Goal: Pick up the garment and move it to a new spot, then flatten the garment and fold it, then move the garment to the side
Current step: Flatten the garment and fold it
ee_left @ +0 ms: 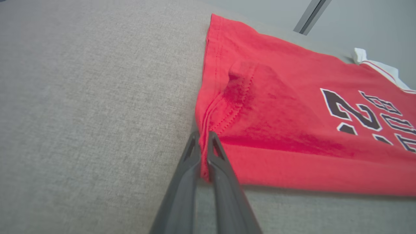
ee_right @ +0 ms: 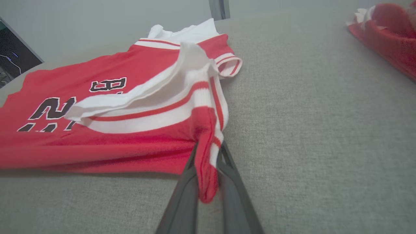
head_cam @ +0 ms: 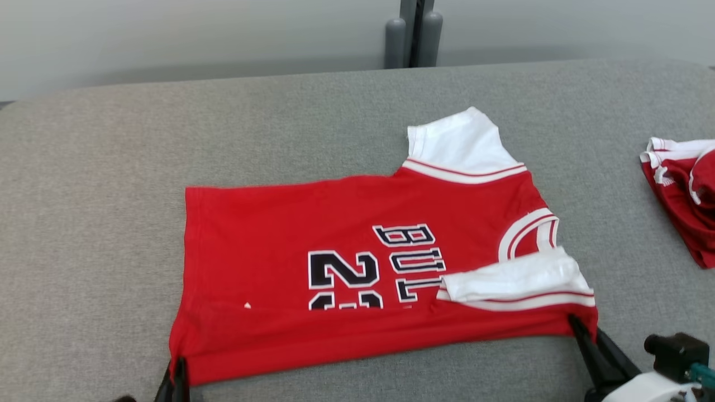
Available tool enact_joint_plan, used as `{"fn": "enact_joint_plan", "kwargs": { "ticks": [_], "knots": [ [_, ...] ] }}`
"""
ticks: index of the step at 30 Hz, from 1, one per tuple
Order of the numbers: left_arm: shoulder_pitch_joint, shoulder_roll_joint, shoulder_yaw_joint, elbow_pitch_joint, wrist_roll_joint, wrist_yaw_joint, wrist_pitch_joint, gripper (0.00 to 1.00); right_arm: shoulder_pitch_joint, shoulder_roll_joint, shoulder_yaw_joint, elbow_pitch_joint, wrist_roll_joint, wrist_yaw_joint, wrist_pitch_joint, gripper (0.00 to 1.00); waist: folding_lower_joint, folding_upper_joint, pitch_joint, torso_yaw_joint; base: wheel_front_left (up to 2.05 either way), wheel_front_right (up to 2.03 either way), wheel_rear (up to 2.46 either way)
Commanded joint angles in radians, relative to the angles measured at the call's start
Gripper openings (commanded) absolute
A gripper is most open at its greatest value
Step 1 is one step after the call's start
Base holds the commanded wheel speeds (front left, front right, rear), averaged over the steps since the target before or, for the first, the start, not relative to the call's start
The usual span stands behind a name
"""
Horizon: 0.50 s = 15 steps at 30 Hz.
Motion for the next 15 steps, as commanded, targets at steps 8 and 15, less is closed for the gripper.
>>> {"fn": "enact_joint_plan", "kwargs": {
  "ticks": [8,15],
  "knots": [
    [0.085,-0.004,-0.016,-0.047,-0.031,0.02,0.029,0.0,0.106,0.001,0.004,0.002,0.059,-0.001,-0.001,0.0,0.0,0.0,-0.061,0.03,0.0,0.0,0.0],
    [0.064,0.012,-0.021,-0.018,-0.017,0.019,0.019,1.0,0.122,0.016,0.014,-0.004,0.063,-0.001,-0.001,0.48,0.0,0.0,-0.079,0.001,0.0,0.0,0.0]
  ]
}}
